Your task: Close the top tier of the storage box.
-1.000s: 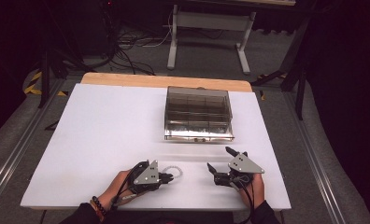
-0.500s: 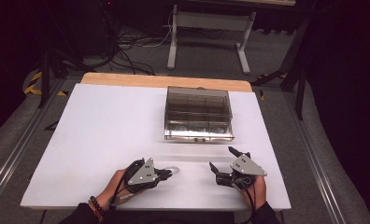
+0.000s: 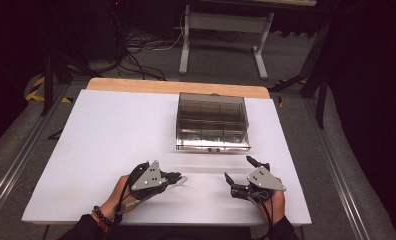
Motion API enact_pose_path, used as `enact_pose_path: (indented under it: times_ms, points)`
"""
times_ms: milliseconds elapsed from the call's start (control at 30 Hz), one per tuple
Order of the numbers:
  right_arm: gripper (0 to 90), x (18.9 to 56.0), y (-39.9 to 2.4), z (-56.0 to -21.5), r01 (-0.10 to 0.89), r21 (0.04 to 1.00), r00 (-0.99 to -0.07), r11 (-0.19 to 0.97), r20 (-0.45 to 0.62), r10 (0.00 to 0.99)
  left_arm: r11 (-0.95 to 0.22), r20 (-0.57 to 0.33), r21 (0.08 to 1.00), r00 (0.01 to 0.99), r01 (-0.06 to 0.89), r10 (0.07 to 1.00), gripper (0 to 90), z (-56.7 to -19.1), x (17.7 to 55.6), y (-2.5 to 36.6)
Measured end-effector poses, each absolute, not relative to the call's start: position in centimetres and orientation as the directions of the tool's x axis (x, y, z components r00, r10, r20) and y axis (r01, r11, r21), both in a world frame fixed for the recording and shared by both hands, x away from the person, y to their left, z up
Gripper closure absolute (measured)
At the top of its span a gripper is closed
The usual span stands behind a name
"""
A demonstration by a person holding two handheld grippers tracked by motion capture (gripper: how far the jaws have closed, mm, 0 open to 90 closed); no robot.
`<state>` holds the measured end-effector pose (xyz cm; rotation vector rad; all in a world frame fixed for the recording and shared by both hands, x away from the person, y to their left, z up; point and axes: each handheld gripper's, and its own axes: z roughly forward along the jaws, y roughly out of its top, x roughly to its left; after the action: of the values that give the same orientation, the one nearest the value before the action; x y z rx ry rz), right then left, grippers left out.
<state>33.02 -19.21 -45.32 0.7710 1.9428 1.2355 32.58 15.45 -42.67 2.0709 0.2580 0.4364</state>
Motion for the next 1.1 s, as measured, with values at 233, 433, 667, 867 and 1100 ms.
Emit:
enact_pose_path:
  times_ms: [233, 433, 667, 867, 1100]
  points:
    - [11.0, 33.1, -19.0, -45.4, 0.118, 0.919, -0.579, 0.376, -0.243, 0.778, -0.477, 0.192, 0.879, 0.903, 0.016, 0.384, 86.1, -42.0, 33.0, 16.1]
    - [10.2, 33.2, -18.9, -45.5, 0.118, 0.917, -0.579, 0.38, -0.248, 0.777, -0.453, 0.198, 0.892, 0.891, 0.009, 0.409, 86.1, -41.1, 33.3, 16.6]
    - [9.9, 33.3, -18.8, -45.6, 0.124, 0.915, -0.577, 0.383, -0.248, 0.778, -0.404, 0.185, 0.915, 0.885, 0.004, 0.427, 86.0, -39.7, 34.1, 16.6]
    - [9.8, 33.3, -18.8, -45.7, 0.126, 0.911, -0.577, 0.393, -0.255, 0.776, -0.363, 0.182, 0.932, 0.881, -0.013, 0.437, 86.0, -38.4, 35.0, 16.6]
    - [9.8, 33.2, -18.6, -45.7, 0.129, 0.91, -0.576, 0.395, -0.255, 0.776, -0.342, 0.188, 0.939, 0.872, -0.026, 0.451, 86.0, -37.2, 36.1, 16.2]
